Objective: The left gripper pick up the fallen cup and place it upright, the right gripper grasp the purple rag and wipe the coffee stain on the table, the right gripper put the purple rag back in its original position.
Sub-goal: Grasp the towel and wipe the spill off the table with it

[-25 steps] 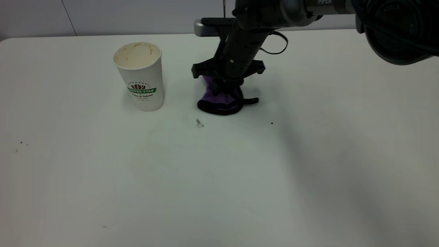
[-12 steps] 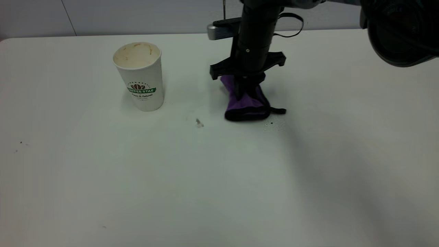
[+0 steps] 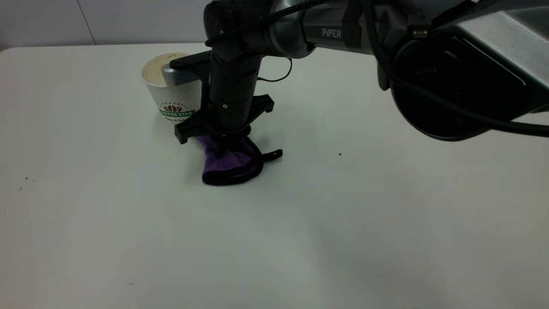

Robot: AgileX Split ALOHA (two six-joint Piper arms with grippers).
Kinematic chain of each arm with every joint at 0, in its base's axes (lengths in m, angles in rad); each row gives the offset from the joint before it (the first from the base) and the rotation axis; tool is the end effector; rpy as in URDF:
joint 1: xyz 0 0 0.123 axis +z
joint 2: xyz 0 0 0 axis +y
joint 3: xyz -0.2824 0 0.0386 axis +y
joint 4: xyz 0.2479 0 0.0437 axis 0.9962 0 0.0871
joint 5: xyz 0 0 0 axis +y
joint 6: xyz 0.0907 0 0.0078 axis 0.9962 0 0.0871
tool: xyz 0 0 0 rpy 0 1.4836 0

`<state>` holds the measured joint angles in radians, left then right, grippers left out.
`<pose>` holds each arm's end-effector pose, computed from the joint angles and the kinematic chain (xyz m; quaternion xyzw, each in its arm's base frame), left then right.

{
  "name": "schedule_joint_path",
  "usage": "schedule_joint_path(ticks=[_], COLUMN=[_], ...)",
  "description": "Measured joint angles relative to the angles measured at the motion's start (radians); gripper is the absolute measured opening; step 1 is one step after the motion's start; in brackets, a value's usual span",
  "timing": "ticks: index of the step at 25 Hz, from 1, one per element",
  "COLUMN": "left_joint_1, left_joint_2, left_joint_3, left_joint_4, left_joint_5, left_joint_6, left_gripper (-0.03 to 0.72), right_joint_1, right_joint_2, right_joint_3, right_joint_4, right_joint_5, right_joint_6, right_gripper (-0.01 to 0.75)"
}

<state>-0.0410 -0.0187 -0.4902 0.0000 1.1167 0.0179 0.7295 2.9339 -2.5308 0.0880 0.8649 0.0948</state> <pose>-0.0090 0.0004 0.2699 0.0255 0.8649 -0.0058 0.5013 0.4164 0.3805 0.0024 -0.2854 0.9379 0.1127 0.1620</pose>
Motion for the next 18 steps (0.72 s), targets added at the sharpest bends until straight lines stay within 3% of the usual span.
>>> schedule_joint_path(ticks=[4, 12, 18], left_joint_1=[0.000, 0.000, 0.000], left_joint_2=[0.000, 0.000, 0.000], left_joint_3=[0.000, 0.000, 0.000], left_joint_4=[0.000, 0.000, 0.000], left_joint_5=[0.000, 0.000, 0.000], left_joint_6=[0.001, 0.002, 0.002], left_gripper=[0.239, 0.239, 0.239], right_joint_1=[-0.011, -0.130, -0.216], right_joint_2=[0.000, 0.012, 0.008], right_joint_3=[0.000, -0.004, -0.018], right_joint_4=[-0.088, -0.176, -0.231], right_joint_5=[-0.036, -0.047, 0.103], right_joint_6=[0.052, 0.115, 0.117], right_gripper=[0.088, 0.088, 0.088])
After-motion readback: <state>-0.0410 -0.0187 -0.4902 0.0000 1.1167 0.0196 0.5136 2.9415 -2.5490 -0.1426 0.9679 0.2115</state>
